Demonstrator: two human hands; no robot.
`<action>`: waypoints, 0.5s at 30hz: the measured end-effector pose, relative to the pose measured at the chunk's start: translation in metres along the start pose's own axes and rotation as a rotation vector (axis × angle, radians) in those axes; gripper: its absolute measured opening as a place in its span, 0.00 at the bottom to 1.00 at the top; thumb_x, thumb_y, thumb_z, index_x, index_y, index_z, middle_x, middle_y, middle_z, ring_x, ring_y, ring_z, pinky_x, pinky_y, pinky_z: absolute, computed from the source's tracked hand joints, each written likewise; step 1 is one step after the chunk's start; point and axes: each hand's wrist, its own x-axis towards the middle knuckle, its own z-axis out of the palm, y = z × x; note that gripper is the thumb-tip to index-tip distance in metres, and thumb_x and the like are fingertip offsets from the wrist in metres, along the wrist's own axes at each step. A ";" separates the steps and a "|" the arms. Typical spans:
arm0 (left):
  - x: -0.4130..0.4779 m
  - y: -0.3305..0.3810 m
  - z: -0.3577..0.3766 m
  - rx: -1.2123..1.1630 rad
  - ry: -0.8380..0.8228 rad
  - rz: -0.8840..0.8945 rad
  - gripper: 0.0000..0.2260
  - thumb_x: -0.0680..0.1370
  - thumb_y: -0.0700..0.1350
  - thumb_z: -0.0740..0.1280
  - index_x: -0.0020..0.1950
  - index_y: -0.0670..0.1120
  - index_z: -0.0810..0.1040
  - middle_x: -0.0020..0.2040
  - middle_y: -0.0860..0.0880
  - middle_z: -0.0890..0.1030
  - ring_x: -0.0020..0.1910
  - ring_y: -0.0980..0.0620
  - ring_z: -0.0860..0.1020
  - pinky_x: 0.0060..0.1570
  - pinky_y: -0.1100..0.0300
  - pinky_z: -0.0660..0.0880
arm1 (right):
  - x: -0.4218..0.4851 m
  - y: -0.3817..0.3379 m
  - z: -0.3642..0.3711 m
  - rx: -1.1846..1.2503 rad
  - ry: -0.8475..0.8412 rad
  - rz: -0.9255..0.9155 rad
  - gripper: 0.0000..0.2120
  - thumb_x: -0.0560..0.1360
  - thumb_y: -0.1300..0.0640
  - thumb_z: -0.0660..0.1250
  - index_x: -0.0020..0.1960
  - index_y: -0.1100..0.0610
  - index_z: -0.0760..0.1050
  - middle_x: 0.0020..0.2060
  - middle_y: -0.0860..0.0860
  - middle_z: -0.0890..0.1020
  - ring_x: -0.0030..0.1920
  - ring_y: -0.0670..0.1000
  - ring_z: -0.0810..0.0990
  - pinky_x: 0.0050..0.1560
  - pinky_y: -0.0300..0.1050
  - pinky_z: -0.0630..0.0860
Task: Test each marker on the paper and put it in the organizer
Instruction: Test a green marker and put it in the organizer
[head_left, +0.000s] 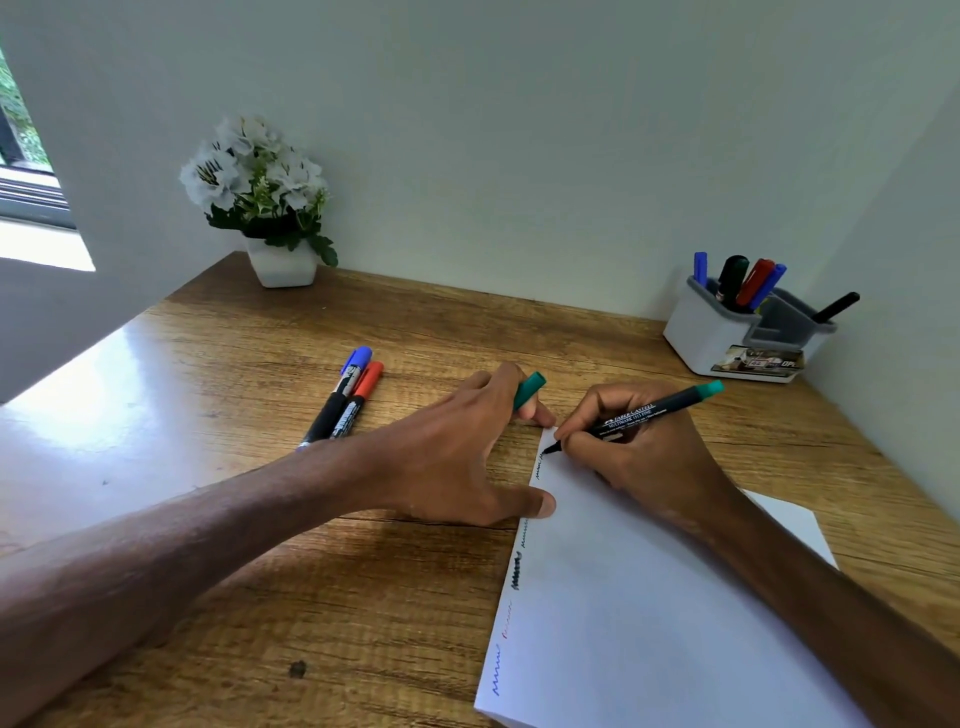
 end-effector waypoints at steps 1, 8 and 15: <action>-0.001 0.000 0.000 0.002 0.004 0.003 0.26 0.73 0.62 0.74 0.55 0.57 0.58 0.51 0.71 0.63 0.50 0.85 0.62 0.44 0.85 0.64 | 0.000 0.000 0.000 0.005 0.002 0.007 0.08 0.70 0.73 0.73 0.36 0.64 0.84 0.28 0.49 0.82 0.25 0.40 0.76 0.28 0.30 0.69; 0.000 0.004 -0.002 0.014 -0.018 0.002 0.26 0.74 0.62 0.74 0.55 0.57 0.58 0.53 0.69 0.65 0.51 0.74 0.66 0.40 0.75 0.65 | 0.000 0.000 0.000 0.019 0.021 0.016 0.07 0.71 0.74 0.72 0.37 0.66 0.83 0.26 0.47 0.81 0.24 0.40 0.77 0.28 0.28 0.70; -0.001 0.004 -0.001 0.021 -0.023 0.004 0.26 0.73 0.63 0.74 0.55 0.56 0.58 0.50 0.71 0.63 0.49 0.78 0.65 0.38 0.76 0.68 | -0.001 0.001 0.000 0.037 0.036 0.059 0.06 0.72 0.72 0.73 0.38 0.66 0.83 0.28 0.50 0.82 0.23 0.40 0.77 0.27 0.30 0.71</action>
